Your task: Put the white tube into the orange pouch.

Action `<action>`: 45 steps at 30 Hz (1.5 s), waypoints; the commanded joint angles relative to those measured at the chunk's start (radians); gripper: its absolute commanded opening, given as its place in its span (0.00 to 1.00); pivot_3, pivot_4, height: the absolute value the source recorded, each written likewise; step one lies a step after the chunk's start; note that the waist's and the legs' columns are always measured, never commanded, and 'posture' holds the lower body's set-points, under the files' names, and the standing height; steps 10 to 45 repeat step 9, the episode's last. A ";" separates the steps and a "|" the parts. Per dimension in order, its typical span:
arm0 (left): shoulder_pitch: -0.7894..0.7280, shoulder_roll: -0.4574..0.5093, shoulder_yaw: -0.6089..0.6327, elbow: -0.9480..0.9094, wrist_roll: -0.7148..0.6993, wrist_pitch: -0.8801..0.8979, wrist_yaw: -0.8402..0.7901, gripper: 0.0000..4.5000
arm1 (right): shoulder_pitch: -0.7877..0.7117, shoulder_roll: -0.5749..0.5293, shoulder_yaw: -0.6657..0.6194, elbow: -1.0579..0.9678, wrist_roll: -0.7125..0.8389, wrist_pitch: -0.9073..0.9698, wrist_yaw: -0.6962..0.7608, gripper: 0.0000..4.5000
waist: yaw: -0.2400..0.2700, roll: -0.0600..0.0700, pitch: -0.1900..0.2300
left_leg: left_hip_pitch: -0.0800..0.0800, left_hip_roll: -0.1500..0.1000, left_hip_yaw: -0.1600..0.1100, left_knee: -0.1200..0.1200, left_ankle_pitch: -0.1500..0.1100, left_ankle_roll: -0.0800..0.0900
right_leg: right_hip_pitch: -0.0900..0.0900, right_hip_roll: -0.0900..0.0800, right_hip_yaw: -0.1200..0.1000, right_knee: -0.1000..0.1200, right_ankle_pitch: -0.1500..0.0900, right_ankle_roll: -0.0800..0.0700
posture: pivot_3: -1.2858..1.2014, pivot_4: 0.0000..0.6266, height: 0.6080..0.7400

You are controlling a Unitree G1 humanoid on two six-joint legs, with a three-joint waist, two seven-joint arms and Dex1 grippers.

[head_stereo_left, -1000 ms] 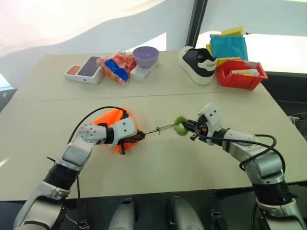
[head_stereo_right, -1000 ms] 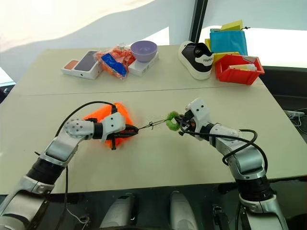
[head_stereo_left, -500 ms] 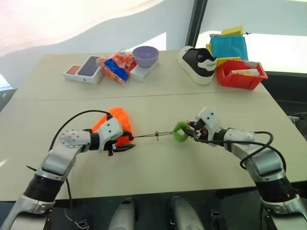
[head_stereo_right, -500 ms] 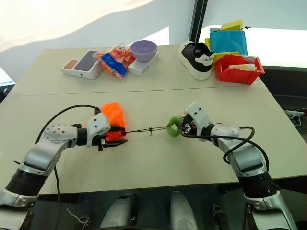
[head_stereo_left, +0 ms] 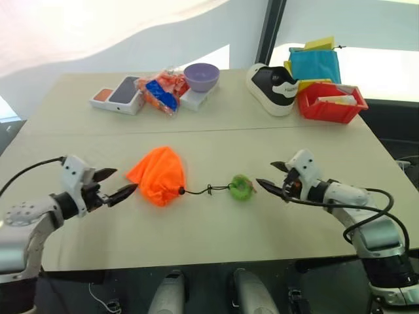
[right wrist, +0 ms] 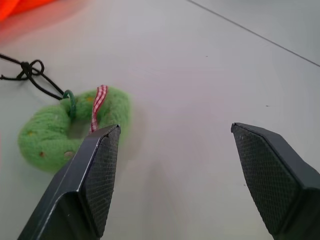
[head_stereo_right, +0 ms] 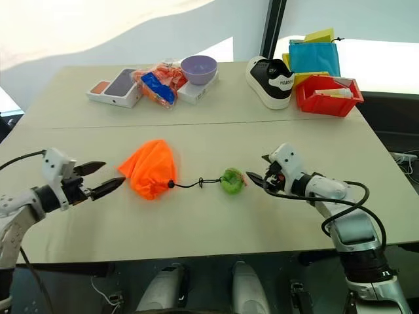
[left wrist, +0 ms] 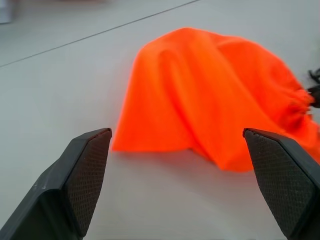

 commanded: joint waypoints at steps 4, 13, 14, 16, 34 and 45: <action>0.111 -0.080 0.038 0.008 0.050 -0.139 0.099 1.00 | 0.015 0.026 -0.054 0.042 0.058 -0.069 0.055 0.82 | 0.000 0.000 0.000 | 0.001 0.001 0.000 -0.001 0.000 0.000 | 0.002 0.000 0.000 -0.003 0.000 0.000 | 0.52 0.24 1.00; 0.158 -0.115 0.033 0.004 0.037 -0.161 0.128 1.00 | 0.016 0.039 -0.027 0.077 0.034 -0.103 0.067 0.82 | 0.002 0.000 0.000 | 0.002 0.000 0.000 0.000 0.000 0.000 | 0.003 0.000 0.000 -0.003 0.000 -0.002 | 0.52 0.24 1.00; 0.158 -0.115 0.033 0.004 0.037 -0.161 0.128 1.00 | 0.016 0.039 -0.027 0.077 0.034 -0.103 0.067 0.82 | 0.002 0.000 0.000 | 0.002 0.000 0.000 0.000 0.000 0.000 | 0.003 0.000 0.000 -0.003 0.000 -0.002 | 0.52 0.24 1.00; 0.158 -0.115 0.033 0.004 0.037 -0.161 0.128 1.00 | 0.016 0.039 -0.027 0.077 0.034 -0.103 0.067 0.82 | 0.002 0.000 0.000 | 0.002 0.000 0.000 0.000 0.000 0.000 | 0.003 0.000 0.000 -0.003 0.000 -0.002 | 0.52 0.24 1.00; 0.158 -0.115 0.033 0.004 0.037 -0.161 0.128 1.00 | 0.016 0.039 -0.027 0.077 0.034 -0.103 0.067 0.82 | 0.002 0.000 0.000 | 0.002 0.000 0.000 0.000 0.000 0.000 | 0.003 0.000 0.000 -0.003 0.000 -0.002 | 0.52 0.24 1.00; 0.158 -0.115 0.033 0.004 0.037 -0.161 0.128 1.00 | 0.016 0.039 -0.027 0.077 0.034 -0.103 0.067 0.82 | 0.002 0.000 0.000 | 0.002 0.000 0.000 0.000 0.000 0.000 | 0.003 0.000 0.000 -0.003 0.000 -0.002 | 0.52 0.24 1.00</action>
